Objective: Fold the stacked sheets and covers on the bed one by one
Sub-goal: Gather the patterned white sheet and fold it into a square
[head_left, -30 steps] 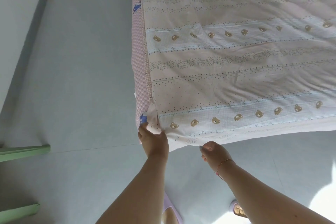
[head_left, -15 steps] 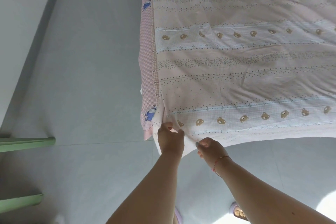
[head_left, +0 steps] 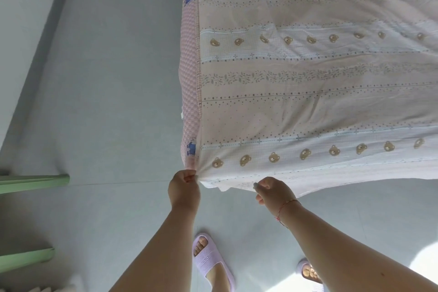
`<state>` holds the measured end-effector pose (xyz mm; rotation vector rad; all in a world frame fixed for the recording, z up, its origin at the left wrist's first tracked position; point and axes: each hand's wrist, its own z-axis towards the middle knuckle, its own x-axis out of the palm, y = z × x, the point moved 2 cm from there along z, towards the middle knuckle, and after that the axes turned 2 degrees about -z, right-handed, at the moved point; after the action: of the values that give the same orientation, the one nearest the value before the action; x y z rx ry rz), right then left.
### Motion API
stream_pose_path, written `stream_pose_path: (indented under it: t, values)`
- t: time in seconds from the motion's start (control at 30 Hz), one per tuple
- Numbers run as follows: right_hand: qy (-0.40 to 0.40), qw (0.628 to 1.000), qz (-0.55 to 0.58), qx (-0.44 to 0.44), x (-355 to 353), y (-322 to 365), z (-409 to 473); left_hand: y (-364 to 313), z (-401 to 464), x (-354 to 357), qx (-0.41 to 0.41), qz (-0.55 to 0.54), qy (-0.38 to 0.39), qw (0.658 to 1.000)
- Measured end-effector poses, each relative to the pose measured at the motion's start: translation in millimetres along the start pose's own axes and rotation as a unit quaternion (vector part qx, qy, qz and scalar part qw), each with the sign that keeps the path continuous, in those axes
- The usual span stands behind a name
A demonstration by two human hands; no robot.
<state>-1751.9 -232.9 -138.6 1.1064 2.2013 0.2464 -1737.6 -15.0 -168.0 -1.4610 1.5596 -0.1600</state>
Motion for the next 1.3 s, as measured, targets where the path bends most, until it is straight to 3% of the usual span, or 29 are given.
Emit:
stream_pose_path:
  t: [0.2, 0.3, 0.4, 0.57, 0.83, 0.97, 1.03, 1.17, 1.3]
  values:
    - [0.001, 1.0, -0.004, 0.005, -4, -5, 3, -12, 2, 18, 0.051, 0.057, 0.17, 0.982]
    - [0.013, 1.0, -0.008, 0.008, 0, -5, 1, -12, 14, 8, 0.097, 0.132, 0.099, 0.982]
    - [0.012, 1.0, -0.014, 0.006, -2, -6, 2, -4, 29, -3, 0.096, 0.094, 0.035, 0.99]
    - [0.002, 1.0, -0.007, 0.008, -10, -7, 4, -20, 18, 16, 0.112, 0.05, 0.118, 0.985]
    - [-0.008, 1.0, 0.001, 0.015, -14, -14, 4, -17, 7, 16, 0.021, -0.056, 0.213, 0.975]
    - [0.0, 1.0, -0.005, 0.012, -9, -14, 0, -12, -9, 28, 0.057, 0.007, 0.279, 0.959]
    - [0.005, 1.0, -0.008, 0.007, -6, -12, -3, -13, -6, 31, 0.072, 0.035, 0.275, 0.958]
    - [0.006, 1.0, -0.009, 0.002, -1, -11, -8, -5, -2, 36, 0.057, 0.111, 0.28, 0.952]
    - [0.0, 1.0, -0.006, 0.007, 3, -22, -12, 4, -17, 41, 0.041, 0.116, 0.319, 0.94]
